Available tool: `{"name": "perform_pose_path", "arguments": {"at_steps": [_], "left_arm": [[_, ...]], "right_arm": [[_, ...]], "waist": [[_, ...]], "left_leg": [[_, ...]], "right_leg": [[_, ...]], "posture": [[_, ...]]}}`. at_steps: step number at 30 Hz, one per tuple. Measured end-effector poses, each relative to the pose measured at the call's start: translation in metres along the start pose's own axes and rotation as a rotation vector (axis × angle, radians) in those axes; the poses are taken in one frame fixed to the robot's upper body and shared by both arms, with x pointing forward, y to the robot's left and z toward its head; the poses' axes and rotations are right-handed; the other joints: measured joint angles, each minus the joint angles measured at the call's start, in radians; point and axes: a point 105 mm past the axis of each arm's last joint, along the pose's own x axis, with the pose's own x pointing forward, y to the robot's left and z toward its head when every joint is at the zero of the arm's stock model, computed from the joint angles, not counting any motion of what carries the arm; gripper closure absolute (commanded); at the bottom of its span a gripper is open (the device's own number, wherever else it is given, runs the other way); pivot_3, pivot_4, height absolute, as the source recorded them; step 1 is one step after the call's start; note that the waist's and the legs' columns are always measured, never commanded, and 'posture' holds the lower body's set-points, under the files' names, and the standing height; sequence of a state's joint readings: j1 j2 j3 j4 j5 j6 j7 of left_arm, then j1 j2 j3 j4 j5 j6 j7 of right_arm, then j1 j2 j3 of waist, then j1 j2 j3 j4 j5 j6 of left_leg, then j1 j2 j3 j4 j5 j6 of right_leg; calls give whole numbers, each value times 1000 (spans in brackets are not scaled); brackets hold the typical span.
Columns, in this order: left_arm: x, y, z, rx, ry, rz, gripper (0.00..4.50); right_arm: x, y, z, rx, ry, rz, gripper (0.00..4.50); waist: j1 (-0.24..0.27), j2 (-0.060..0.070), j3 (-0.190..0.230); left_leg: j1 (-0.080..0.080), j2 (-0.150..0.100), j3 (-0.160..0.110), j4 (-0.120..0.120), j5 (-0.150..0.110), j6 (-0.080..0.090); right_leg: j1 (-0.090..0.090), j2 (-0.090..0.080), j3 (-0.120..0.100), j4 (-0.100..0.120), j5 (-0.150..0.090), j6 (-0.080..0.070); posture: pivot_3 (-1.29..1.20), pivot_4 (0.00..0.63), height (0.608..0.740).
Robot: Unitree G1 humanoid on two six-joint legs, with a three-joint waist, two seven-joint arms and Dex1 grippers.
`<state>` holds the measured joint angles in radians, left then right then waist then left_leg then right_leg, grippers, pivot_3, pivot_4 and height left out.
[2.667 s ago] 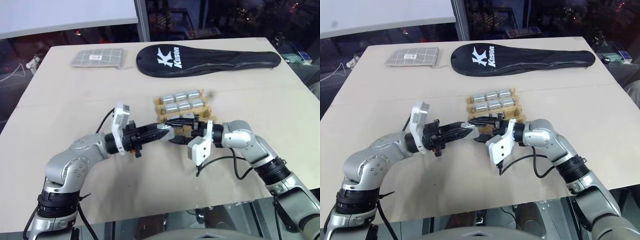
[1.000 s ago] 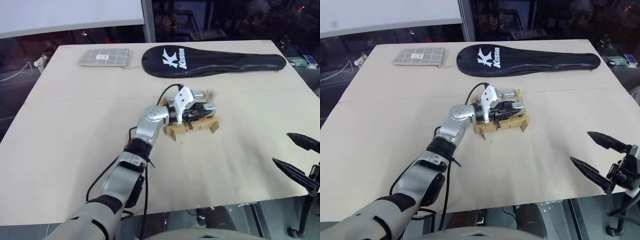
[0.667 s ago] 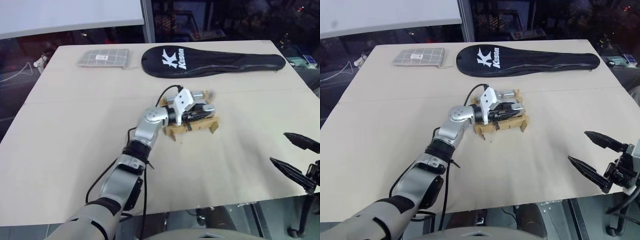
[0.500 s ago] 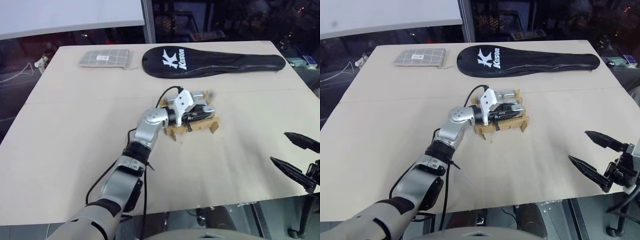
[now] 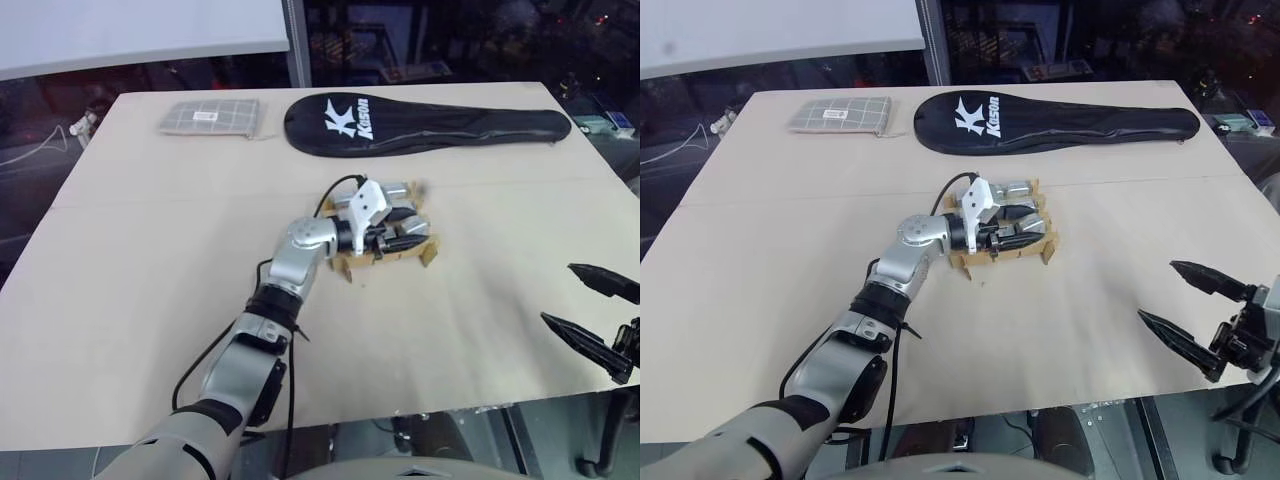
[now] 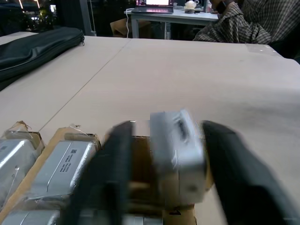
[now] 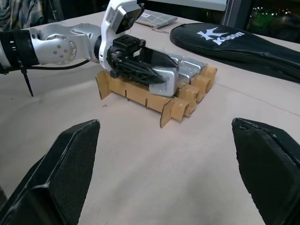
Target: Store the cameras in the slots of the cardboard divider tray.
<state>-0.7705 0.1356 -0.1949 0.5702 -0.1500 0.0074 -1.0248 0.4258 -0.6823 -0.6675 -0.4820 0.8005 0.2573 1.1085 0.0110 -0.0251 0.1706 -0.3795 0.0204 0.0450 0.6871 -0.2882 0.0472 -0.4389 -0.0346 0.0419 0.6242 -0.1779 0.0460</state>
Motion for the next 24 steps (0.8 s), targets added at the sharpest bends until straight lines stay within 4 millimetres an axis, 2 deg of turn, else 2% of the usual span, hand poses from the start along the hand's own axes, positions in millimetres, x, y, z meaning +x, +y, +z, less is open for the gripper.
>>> {"name": "perform_pose_path", "arguments": {"at_steps": [1,2,15,18,21,24], "left_arm": [[0,1,0,1,-2,5,114],[1,1,1,1,-6,13,9],[-2,4,2,9,-10,25,9],[-13,9,8,12,-5,26,9],[-34,17,30,38,-27,29,9],[-64,19,58,48,-44,13,9]], "right_arm": [[0,-1,0,1,1,-3,0],[-1,-2,-1,4,2,-6,0],[-1,-3,-2,-3,-3,4,0],[1,-2,-5,-2,3,15,0],[3,-2,-6,-4,11,17,0],[12,-3,-8,-9,23,51,0]], "waist": [[0,0,0],[0,0,0],[-1,0,0],[-3,0,1],[-5,0,1],[-15,0,1]], "left_leg": [[0,0,0,0,0,0],[0,0,0,0,0,0],[0,0,0,0,0,0],[-1,0,0,0,0,0],[-1,1,0,0,0,0],[-1,1,-1,0,0,0]], "right_leg": [[0,0,0,0,0,0],[0,0,0,0,0,0],[0,0,0,0,0,0],[-1,0,0,0,0,0],[-2,0,0,0,0,0],[-2,0,0,1,0,0]], "posture": [[0,150,740],[0,150,740],[0,150,740],[0,150,740],[0,150,740],[0,150,740]]}}
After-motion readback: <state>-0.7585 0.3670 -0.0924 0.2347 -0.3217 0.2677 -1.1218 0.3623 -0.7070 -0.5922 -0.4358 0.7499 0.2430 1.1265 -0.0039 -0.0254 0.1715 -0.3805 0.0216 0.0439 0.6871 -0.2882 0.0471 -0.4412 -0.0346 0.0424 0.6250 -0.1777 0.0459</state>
